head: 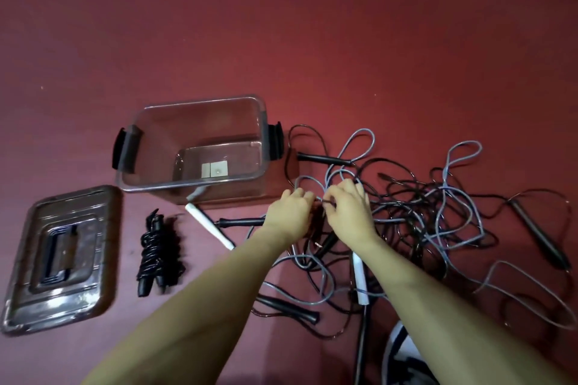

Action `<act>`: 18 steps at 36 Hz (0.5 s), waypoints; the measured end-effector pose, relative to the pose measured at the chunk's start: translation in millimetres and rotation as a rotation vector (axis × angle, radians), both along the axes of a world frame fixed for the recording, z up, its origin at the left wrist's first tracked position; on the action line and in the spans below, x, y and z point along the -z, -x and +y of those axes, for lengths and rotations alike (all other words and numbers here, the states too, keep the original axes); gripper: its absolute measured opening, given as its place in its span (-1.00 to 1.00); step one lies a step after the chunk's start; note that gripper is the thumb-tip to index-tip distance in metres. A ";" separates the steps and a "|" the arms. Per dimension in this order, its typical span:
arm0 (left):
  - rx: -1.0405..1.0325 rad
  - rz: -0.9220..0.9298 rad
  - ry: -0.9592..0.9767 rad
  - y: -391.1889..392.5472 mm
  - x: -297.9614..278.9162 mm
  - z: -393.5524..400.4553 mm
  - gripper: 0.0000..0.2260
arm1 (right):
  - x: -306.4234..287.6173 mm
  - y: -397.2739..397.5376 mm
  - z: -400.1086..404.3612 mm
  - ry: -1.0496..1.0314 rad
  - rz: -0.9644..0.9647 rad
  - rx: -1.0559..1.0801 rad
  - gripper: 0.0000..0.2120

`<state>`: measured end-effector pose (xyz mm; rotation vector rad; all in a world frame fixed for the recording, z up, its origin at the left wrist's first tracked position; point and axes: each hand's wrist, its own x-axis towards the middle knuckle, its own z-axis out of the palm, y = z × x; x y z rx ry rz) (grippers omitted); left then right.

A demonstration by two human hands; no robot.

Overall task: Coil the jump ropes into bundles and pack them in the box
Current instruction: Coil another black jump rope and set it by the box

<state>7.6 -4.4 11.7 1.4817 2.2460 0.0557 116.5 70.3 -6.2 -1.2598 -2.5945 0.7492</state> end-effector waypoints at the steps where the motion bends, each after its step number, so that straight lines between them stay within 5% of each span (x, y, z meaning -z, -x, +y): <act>1: -0.026 -0.001 -0.036 0.2 -4.6 0.6 -0.79 | -3.9 -0.2 -0.3 -0.019 0.063 0.012 -0.98; 11: -0.081 -0.197 -0.465 12.4 -109.6 -7.5 -0.83 | -83.5 5.0 -5.6 0.045 0.375 0.120 -0.94; 18: -0.153 -0.191 -0.711 18.0 -208.4 -28.3 -0.85 | -161.5 3.4 -15.1 0.067 0.296 -0.005 -0.69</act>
